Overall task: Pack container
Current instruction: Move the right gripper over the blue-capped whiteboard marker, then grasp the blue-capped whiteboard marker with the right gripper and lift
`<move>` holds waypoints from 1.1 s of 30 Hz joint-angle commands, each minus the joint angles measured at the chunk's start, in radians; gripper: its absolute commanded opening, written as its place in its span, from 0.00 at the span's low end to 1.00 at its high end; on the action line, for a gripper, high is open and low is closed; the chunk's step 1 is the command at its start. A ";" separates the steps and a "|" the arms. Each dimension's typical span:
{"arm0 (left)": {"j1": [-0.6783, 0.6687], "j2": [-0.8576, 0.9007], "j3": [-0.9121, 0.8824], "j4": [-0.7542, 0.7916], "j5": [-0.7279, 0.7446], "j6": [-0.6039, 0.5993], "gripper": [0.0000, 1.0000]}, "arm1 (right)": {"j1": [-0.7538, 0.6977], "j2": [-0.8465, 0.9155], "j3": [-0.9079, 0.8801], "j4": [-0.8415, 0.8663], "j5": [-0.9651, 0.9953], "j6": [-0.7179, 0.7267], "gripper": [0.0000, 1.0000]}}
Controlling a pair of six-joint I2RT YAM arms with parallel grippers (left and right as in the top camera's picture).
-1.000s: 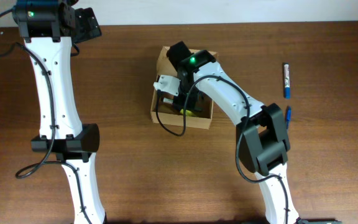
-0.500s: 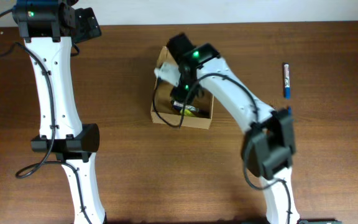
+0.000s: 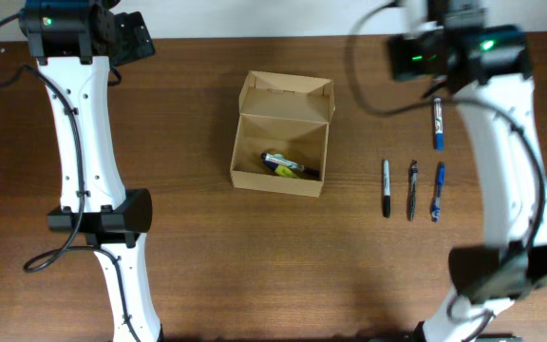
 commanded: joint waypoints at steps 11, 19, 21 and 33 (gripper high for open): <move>0.003 -0.009 -0.003 0.000 -0.004 0.015 1.00 | -0.318 0.373 -0.014 -0.044 -0.191 0.122 0.52; 0.003 -0.009 -0.003 0.000 -0.004 0.015 1.00 | -0.321 0.501 -0.014 0.013 -0.181 0.117 0.56; 0.003 -0.009 -0.003 0.000 -0.004 0.015 1.00 | -0.327 0.528 -0.014 0.027 -0.131 0.114 0.56; 0.003 -0.009 -0.003 0.000 -0.004 0.015 1.00 | -0.359 0.564 -0.014 0.048 -0.109 0.054 0.54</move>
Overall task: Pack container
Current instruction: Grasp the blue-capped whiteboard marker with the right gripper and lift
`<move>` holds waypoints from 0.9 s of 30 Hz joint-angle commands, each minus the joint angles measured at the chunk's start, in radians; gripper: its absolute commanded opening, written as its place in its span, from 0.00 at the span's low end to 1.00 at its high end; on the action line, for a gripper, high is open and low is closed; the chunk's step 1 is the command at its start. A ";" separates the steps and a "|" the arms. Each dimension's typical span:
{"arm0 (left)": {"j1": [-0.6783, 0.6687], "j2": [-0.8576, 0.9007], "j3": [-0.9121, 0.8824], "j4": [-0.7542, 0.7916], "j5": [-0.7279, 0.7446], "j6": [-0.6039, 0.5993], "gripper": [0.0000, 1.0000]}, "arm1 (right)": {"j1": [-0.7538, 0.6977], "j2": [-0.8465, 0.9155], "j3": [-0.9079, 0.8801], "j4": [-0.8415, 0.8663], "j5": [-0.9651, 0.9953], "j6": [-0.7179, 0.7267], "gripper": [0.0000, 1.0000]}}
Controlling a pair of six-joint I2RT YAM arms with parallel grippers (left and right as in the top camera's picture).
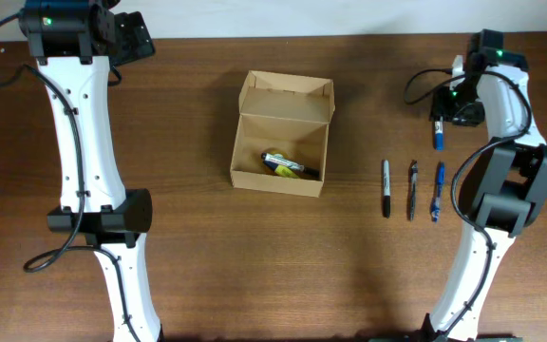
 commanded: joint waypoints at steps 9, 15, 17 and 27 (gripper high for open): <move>0.003 -0.009 -0.003 0.000 -0.004 0.015 1.00 | -0.005 0.079 -0.007 -0.028 -0.019 -0.032 0.45; 0.003 -0.009 -0.003 0.000 -0.004 0.015 1.00 | -0.005 0.085 -0.007 -0.032 -0.019 -0.032 0.17; 0.003 -0.009 -0.003 0.000 -0.004 0.015 1.00 | -0.005 0.086 -0.007 -0.032 -0.019 -0.032 0.04; 0.003 -0.009 -0.003 0.000 -0.004 0.015 1.00 | 0.004 0.053 0.060 -0.067 -0.234 -0.025 0.04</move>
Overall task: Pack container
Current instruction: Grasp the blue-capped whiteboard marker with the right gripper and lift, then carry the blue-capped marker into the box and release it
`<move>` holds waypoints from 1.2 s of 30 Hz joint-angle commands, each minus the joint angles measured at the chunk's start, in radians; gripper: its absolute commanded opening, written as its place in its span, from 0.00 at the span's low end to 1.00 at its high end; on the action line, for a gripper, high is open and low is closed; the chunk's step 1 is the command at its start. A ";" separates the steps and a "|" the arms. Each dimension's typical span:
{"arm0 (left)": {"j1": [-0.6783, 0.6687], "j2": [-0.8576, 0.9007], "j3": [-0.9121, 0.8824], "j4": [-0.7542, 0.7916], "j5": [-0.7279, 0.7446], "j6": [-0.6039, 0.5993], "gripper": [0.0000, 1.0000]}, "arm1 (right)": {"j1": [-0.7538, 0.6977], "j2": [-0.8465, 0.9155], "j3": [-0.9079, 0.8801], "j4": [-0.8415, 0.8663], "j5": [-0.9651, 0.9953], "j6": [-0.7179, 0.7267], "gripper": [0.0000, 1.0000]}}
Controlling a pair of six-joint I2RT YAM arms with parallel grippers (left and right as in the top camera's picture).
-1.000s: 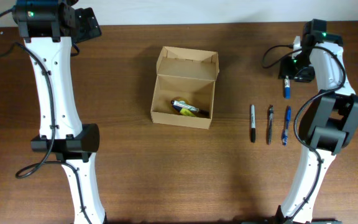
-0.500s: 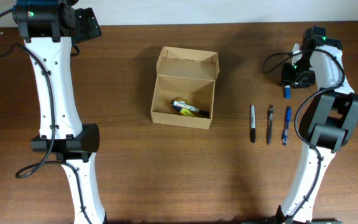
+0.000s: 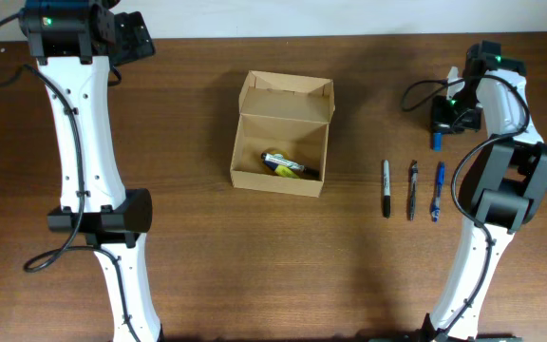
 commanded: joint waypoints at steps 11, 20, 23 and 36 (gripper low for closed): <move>0.003 -0.009 -0.003 0.000 -0.004 0.015 1.00 | 0.195 -0.141 0.565 -0.206 -0.225 -0.042 0.04; 0.003 -0.009 -0.003 0.000 -0.004 0.016 1.00 | 0.509 -0.186 0.702 -0.396 -0.060 -0.372 0.04; 0.003 -0.009 -0.003 0.000 -0.004 0.015 1.00 | 0.581 -0.181 0.660 -0.415 -0.053 -0.485 0.04; 0.003 -0.009 -0.003 0.000 -0.004 0.015 1.00 | 0.711 -0.181 0.160 -0.311 -0.028 -0.727 0.04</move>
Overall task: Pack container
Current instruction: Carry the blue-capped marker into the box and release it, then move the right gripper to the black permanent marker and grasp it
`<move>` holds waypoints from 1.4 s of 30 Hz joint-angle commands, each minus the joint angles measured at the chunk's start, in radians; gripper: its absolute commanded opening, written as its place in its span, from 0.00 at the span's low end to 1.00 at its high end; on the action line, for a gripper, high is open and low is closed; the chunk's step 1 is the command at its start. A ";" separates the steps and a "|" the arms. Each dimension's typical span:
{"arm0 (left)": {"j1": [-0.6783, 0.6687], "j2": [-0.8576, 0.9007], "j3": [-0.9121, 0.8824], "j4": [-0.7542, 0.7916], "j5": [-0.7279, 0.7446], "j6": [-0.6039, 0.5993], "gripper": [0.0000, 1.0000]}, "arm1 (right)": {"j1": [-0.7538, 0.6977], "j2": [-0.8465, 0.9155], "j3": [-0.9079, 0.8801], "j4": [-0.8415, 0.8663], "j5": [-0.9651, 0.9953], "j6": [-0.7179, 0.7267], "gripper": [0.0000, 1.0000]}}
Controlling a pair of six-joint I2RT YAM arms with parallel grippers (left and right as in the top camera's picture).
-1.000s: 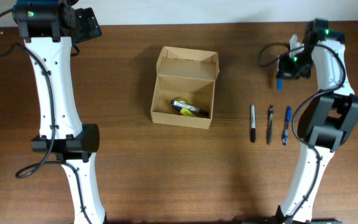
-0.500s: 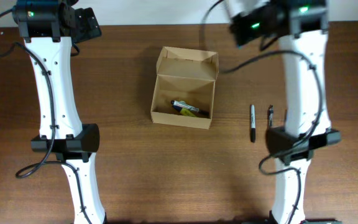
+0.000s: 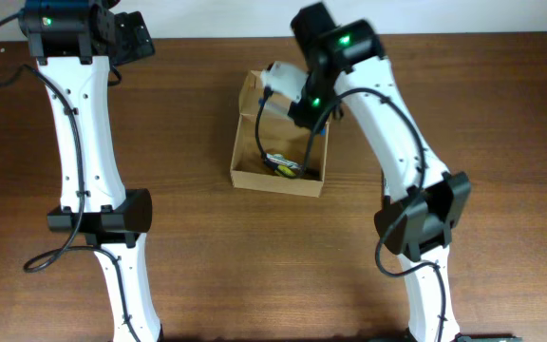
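An open cardboard box (image 3: 245, 157) stands at mid-table with its lid (image 3: 254, 87) folded back. A yellow and black item (image 3: 283, 167) lies in it. My right gripper (image 3: 308, 103) hangs over the box's far right part, its fingers dark against the arm, and what they hold, if anything, is hidden. My left gripper (image 3: 133, 38) stays raised at the far left corner, away from the box. None of the pens show on the table right of the box.
The right arm (image 3: 397, 142) stretches from the lower right across the table up to the box. The left arm (image 3: 84, 142) stands along the left side. Brown tabletop (image 3: 207, 266) lies in front of the box.
My right gripper was down at the blue marker at the far right. Now it is over the box. The marker and the three pens right of the box no longer show.
At first the right arm was raised above the blue marker at the far right, with three pens in a row below it. Then the gripper was lowered to the marker, then right on it. Now it is over the box. The left arm never moved.
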 commanded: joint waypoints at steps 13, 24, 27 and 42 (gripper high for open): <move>0.003 -0.009 -0.003 0.000 -0.004 0.015 1.00 | 0.069 0.012 -0.359 0.193 0.010 -0.071 0.09; 0.003 -0.009 -0.003 0.000 -0.004 0.015 1.00 | 0.092 -0.037 -0.307 0.151 0.099 0.038 0.52; 0.003 -0.009 -0.003 0.000 -0.004 0.015 1.00 | 0.111 -0.132 -0.292 0.151 0.180 0.099 0.57; 0.003 -0.009 -0.003 0.000 -0.004 0.015 1.00 | -0.216 -0.628 -0.554 0.332 0.183 0.362 0.70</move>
